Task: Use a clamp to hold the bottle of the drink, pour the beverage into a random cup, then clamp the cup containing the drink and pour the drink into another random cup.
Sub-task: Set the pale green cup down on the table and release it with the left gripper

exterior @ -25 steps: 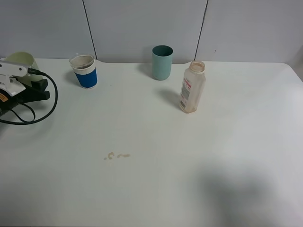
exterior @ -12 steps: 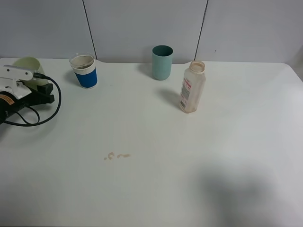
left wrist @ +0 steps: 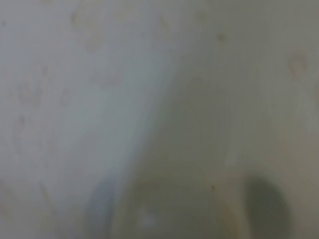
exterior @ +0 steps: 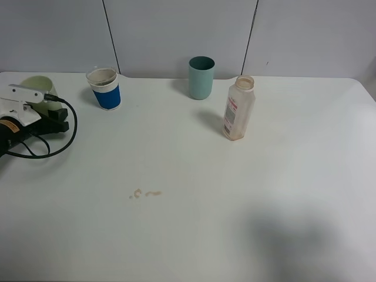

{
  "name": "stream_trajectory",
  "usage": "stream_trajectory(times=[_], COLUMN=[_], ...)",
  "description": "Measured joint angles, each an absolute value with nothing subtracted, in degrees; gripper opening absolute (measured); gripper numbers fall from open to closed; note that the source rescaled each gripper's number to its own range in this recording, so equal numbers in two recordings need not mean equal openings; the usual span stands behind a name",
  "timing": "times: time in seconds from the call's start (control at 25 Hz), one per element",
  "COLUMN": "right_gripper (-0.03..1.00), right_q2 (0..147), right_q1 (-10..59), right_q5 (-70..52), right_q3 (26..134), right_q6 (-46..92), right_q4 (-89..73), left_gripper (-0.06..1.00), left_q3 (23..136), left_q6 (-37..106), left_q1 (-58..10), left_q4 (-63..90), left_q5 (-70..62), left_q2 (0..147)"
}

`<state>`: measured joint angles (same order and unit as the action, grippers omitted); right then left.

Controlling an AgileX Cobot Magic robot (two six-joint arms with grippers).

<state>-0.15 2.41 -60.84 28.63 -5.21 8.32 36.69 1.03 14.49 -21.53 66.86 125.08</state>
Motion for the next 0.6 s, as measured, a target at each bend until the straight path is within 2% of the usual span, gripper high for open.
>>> stream_trajectory(times=[0.6], right_gripper=[1.0], right_q2=[-0.15], right_q1=[2.41], right_q5=[-60.84], right_q3=[28.63], right_q6=[-5.21], right_q4=[8.32], left_gripper=[0.0], left_q3=[36.69], left_q6=[0.64], left_q1=[14.49], left_q4=[-22.15], left_q5=[66.79], left_q2=[125.08])
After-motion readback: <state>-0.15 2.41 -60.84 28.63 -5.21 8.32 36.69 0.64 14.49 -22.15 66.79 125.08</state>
